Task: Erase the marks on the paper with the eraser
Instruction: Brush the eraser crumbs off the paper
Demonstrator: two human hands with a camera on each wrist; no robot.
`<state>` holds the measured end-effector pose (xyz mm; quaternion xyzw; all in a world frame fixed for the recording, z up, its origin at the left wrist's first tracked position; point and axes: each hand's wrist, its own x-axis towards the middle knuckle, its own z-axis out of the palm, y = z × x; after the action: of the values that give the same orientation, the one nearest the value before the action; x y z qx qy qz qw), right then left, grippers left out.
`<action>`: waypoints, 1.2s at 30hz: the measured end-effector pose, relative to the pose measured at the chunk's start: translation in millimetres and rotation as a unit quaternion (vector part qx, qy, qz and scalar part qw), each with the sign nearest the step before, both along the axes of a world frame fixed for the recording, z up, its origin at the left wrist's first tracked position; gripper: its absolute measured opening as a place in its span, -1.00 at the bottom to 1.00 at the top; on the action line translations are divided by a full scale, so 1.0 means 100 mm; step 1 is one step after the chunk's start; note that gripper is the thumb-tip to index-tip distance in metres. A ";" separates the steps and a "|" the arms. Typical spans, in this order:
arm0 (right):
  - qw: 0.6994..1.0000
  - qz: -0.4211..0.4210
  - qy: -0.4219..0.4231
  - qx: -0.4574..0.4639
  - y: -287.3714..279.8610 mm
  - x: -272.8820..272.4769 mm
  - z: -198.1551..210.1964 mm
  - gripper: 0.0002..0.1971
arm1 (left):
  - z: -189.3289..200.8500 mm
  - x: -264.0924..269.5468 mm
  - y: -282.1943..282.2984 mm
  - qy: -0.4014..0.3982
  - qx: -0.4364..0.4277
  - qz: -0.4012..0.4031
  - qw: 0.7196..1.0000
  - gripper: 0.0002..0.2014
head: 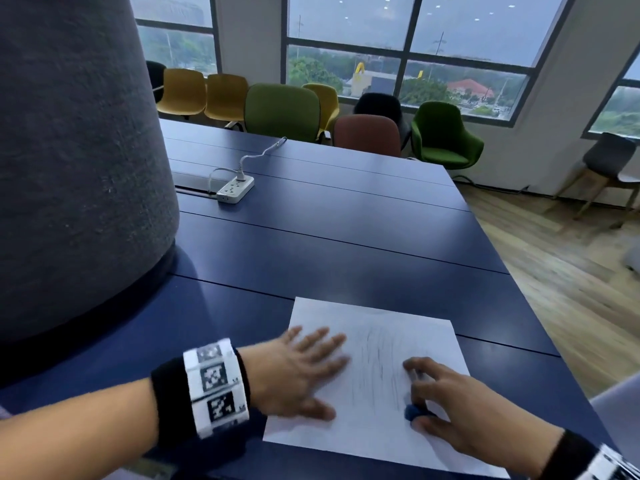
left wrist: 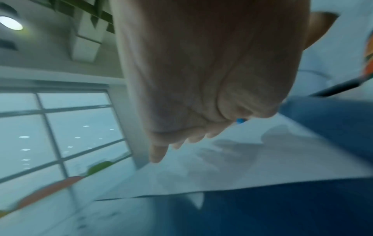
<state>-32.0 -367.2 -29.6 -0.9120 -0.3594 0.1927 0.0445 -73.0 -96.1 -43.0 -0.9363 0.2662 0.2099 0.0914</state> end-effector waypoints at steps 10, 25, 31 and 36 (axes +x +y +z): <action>0.999 -0.012 0.031 0.025 -0.08 0.04 -0.01 -0.74 | -0.07 -0.27 0.16 0.051 0.008 0.096 0.994 0.03; 0.999 0.000 0.028 0.015 -0.05 0.07 0.01 -0.73 | -0.11 -0.08 0.17 0.006 -0.004 0.139 0.990 0.08; 1.000 0.006 0.023 0.003 0.00 0.07 0.07 -0.72 | -0.24 0.24 -0.44 0.006 -0.058 0.055 0.997 -0.03; 1.000 0.017 0.018 0.001 0.00 0.07 0.10 -0.72 | -0.27 0.41 -0.65 0.031 -0.065 0.054 0.996 -0.13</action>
<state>-25.2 -367.3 -20.0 -0.9021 -0.3742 0.2093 0.0488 -32.5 -160.7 -69.6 -0.9464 0.2308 0.2256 0.0103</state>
